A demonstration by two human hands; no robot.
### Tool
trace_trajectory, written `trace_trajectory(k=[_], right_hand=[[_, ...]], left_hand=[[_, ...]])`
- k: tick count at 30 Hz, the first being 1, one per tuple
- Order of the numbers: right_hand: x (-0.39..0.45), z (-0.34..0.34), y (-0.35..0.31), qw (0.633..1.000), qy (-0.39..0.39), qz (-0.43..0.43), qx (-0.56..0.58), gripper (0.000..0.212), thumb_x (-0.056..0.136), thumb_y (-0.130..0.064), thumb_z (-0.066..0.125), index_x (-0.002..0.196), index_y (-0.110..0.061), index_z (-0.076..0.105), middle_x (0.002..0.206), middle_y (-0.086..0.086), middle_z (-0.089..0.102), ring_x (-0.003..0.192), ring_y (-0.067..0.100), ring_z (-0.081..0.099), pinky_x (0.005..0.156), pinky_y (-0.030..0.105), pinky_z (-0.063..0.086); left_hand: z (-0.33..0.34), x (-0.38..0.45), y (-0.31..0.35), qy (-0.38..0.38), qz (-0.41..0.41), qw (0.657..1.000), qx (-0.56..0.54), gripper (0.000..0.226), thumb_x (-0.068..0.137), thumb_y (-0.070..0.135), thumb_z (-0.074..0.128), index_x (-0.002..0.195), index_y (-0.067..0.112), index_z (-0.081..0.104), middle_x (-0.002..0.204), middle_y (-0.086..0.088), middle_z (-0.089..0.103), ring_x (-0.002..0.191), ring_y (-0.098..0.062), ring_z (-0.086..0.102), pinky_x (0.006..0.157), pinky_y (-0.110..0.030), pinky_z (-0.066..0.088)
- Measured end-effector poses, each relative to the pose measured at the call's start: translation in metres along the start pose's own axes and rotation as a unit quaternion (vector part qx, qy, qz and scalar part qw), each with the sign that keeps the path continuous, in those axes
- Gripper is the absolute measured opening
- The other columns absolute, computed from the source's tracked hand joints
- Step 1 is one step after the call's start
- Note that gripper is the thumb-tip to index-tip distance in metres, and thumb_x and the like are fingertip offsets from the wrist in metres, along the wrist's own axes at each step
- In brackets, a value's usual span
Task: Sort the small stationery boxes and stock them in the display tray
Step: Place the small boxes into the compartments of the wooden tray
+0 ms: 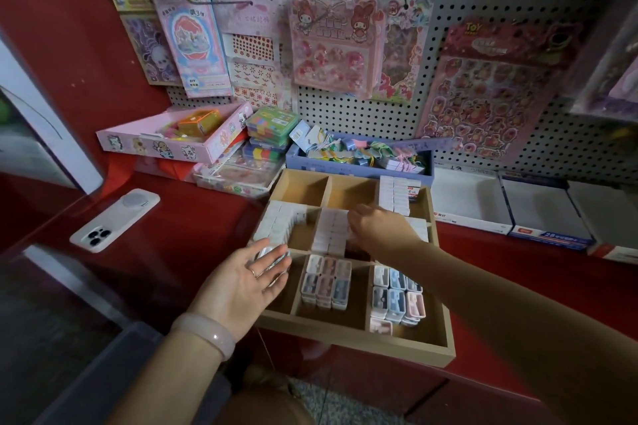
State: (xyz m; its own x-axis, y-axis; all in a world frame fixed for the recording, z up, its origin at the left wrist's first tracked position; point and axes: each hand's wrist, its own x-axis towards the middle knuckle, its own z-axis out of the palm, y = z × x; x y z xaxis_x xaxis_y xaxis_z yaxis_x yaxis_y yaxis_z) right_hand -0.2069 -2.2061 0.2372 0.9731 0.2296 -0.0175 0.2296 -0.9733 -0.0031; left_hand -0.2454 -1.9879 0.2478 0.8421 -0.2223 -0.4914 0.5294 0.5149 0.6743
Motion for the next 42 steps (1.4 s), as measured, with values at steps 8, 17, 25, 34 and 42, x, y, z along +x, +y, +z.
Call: trace_trajectory(k=[8,17,25,34,42], right_hand=[[0.003,0.001,-0.004,0.999,-0.026,0.023,0.012,0.036,0.093,-0.031,0.052,0.121,-0.01,0.044,0.119,0.008,0.055,0.108,0.026,0.053,0.083,0.035,0.047],[0.033,-0.061,-0.068,0.997,-0.046,-0.053,0.024,0.028,0.097,-0.027,0.046,0.106,-0.006,0.061,0.1,0.005,0.061,0.094,0.026,0.058,0.079,0.032,0.045],[0.054,0.022,-0.286,0.886,-0.228,-0.248,0.32,0.022,0.095,-0.021,0.052,0.113,-0.012,0.063,0.104,-0.002,0.063,0.095,0.007,0.055,0.077,0.01,0.039],[0.107,0.209,-0.369,0.822,-0.419,-0.175,0.344,0.039,0.093,-0.011,0.055,0.13,-0.006,0.047,0.128,0.009,0.052,0.117,0.025,0.051,0.097,0.035,0.041],[0.103,0.357,-0.371,0.834,-0.433,-0.128,0.316,0.062,0.079,-0.042,0.057,0.137,-0.021,0.043,0.128,0.003,0.055,0.115,0.021,0.055,0.093,0.037,0.048]], left_hand=[[-0.011,-0.008,0.004,0.02,0.013,1.0,-0.003,0.021,0.098,0.02,0.039,0.105,0.01,0.056,0.105,-0.01,0.062,0.093,-0.021,0.058,0.075,-0.031,0.044],[-0.092,-0.042,0.056,0.135,0.115,0.984,-0.021,0.017,0.1,0.02,0.038,0.101,0.014,0.054,0.101,-0.007,0.061,0.091,-0.019,0.058,0.076,-0.029,0.045],[-0.263,-0.077,0.059,0.263,0.155,0.938,-0.161,0.024,0.087,0.021,0.047,0.07,0.015,0.062,0.07,-0.003,0.067,0.067,-0.017,0.065,0.067,-0.029,0.051],[-0.414,0.002,-0.049,0.406,-0.004,0.889,-0.212,0.016,0.097,0.025,0.043,0.088,0.018,0.054,0.093,-0.007,0.058,0.083,-0.021,0.056,0.071,-0.035,0.044],[-0.46,0.14,-0.121,0.418,-0.112,0.897,-0.087,0.019,0.096,0.016,0.051,0.111,0.021,0.042,0.099,-0.002,0.05,0.078,-0.013,0.046,0.063,-0.023,0.029]])
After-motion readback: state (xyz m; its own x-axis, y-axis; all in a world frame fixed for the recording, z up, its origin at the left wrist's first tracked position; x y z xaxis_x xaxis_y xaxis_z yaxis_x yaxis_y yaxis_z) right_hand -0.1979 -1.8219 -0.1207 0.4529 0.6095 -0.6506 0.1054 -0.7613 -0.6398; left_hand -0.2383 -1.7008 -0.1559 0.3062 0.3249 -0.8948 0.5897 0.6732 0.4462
